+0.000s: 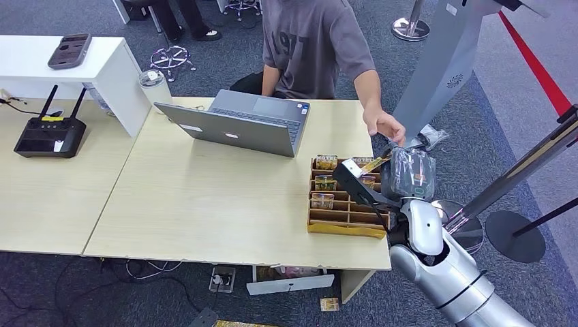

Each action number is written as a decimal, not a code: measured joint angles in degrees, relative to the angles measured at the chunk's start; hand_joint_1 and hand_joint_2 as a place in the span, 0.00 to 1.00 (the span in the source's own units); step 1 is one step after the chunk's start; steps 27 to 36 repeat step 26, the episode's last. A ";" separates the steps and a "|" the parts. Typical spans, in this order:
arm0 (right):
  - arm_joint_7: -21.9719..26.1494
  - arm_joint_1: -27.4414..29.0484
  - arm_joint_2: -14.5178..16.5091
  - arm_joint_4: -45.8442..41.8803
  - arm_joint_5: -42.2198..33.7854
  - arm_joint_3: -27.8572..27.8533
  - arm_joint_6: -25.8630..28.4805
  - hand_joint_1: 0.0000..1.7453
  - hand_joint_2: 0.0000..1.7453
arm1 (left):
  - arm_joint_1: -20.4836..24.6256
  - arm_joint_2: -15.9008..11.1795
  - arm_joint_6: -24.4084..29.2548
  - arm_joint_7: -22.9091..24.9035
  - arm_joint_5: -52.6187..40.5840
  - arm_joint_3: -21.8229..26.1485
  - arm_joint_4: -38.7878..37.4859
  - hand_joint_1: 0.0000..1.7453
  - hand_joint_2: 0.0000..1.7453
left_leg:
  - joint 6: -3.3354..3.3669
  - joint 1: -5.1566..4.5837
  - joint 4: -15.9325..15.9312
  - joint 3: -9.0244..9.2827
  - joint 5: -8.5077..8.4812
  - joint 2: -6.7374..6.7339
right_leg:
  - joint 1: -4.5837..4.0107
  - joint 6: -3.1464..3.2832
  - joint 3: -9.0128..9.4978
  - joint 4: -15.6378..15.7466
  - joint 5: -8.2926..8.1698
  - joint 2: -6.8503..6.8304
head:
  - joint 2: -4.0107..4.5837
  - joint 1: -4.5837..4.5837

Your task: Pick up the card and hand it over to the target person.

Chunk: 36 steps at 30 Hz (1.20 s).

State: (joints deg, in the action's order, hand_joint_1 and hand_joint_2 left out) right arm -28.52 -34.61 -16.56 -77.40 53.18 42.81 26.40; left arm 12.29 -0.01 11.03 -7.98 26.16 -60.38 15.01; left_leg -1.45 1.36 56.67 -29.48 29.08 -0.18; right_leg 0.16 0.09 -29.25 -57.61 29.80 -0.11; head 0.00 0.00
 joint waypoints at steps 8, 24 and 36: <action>-1.75 0.75 0.26 -4.40 3.71 -3.93 9.97 1.00 1.00 | -0.37 -0.01 0.26 0.15 -0.56 0.39 0.01 0.00 0.00 | -0.01 -0.01 0.04 -0.03 0.02 0.09 | 0.01 0.01 0.00 -0.05 0.06 -0.09 | 0.00 0.00; -3.82 1.41 0.30 -6.01 8.46 -6.34 12.22 1.00 1.00 | -0.36 0.06 0.34 0.29 -1.37 0.61 0.00 0.00 0.00 | 0.00 0.00 0.08 -0.03 0.02 0.14 | 0.01 0.01 0.03 -0.04 0.07 -0.14 | 0.00 0.00; -3.95 1.44 0.43 -4.94 8.60 -6.37 12.17 1.00 1.00 | -0.34 0.08 0.28 0.35 -1.52 0.56 0.00 0.00 0.00 | 0.00 0.00 0.06 -0.02 0.01 0.12 | 0.01 0.00 0.03 -0.02 0.05 -0.13 | 0.00 0.00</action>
